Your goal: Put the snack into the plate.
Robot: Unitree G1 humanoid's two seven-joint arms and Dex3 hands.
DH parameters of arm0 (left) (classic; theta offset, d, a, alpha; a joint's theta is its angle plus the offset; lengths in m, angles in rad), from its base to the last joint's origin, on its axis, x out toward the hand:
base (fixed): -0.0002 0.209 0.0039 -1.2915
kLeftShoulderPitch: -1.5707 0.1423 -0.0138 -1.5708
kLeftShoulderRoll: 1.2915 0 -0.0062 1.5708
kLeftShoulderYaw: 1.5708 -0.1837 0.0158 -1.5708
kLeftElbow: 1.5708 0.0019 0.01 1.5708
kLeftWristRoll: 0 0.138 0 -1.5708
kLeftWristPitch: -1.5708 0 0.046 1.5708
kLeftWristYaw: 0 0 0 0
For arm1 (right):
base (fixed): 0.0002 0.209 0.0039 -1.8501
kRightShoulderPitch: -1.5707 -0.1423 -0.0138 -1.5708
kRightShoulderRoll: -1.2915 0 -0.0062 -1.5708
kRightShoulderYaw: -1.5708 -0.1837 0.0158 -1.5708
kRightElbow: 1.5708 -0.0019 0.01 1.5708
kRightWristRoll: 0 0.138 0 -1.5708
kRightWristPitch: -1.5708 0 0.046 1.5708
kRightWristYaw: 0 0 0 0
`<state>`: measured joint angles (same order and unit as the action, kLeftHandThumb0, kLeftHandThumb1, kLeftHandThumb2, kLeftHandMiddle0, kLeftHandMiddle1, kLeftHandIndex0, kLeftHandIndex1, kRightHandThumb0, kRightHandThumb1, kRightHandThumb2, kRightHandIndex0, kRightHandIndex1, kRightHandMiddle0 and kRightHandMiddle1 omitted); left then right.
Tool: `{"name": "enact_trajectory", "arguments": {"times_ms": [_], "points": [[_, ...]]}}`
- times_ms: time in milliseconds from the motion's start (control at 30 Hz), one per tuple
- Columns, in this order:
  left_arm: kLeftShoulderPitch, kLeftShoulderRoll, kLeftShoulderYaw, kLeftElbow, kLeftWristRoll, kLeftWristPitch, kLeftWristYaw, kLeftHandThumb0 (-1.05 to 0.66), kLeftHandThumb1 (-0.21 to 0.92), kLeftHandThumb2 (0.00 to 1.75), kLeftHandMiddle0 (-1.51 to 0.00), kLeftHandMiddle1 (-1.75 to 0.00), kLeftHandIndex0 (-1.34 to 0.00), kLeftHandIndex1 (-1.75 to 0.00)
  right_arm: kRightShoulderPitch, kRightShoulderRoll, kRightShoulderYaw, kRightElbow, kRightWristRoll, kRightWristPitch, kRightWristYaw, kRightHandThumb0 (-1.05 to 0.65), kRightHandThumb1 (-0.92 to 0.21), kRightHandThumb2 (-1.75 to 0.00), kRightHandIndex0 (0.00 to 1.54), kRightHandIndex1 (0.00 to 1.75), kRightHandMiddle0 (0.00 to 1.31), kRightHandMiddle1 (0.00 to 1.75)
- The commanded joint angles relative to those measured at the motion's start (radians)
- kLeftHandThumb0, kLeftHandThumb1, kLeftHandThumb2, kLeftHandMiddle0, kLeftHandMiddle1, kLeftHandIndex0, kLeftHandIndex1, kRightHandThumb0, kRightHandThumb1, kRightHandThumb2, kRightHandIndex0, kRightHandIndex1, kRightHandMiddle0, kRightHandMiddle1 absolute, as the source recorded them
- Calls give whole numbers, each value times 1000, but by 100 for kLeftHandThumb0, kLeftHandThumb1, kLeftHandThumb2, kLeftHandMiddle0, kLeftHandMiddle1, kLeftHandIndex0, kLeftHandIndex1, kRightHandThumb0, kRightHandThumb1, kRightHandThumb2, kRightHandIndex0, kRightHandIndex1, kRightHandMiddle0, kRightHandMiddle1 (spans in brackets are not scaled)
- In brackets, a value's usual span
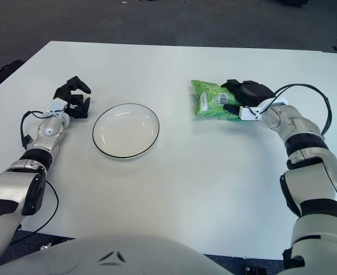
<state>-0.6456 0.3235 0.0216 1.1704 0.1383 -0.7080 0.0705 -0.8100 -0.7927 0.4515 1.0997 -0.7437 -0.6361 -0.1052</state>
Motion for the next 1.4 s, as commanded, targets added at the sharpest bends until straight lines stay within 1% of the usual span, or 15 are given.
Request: {"name": "enact_trajectory", "arguments": {"times_ms": [0,200,333,667,767,900,1067,1233,1367], "points": [[76,-15,-15,37,22,11,4,-47,33,130,-127,-175,-60,-175,-19,0,31,27,-38,-10,-12,-71,-92,-95,20,35,0,92],[76,-16,-21,36,32,11,19,-48,33,130,-127,-175,-60,-175,-54,-10,36,39,-43,-17,-43,-70,-92,-92,19,36,0,92],[75,-17,-25,37,39,14,29,-48,32,131,-127,-175,-61,-175,-61,-18,32,36,-37,-26,-48,-69,-92,-92,18,36,0,91],[71,-17,-38,42,52,34,46,-49,30,134,-128,-175,-63,-175,-80,-36,-17,32,14,-57,-29,-72,-92,-97,15,35,0,84],[71,-19,-35,44,46,38,37,-49,29,135,-128,-175,-63,-175,-87,-43,-26,23,20,-78,-27,-73,-92,-98,14,35,0,80],[70,-22,-32,46,40,36,34,-49,29,135,-128,-175,-63,-175,-99,-56,-27,5,7,-130,-67,-77,-92,-97,13,35,0,72],[68,-22,-31,49,39,41,31,-49,29,135,-128,-175,-64,-175,-106,-61,-26,9,2,-149,-86,-80,-92,-95,13,35,0,65],[66,-22,-32,51,40,42,29,-49,29,135,-129,-175,-64,-175,-113,-64,-28,12,5,-165,-85,-84,-92,-94,11,35,0,51],[66,-21,-34,52,43,42,33,-49,29,135,-129,-175,-64,-175,-115,-69,-30,8,6,-174,-78,-85,-92,-93,11,35,0,47]]}}
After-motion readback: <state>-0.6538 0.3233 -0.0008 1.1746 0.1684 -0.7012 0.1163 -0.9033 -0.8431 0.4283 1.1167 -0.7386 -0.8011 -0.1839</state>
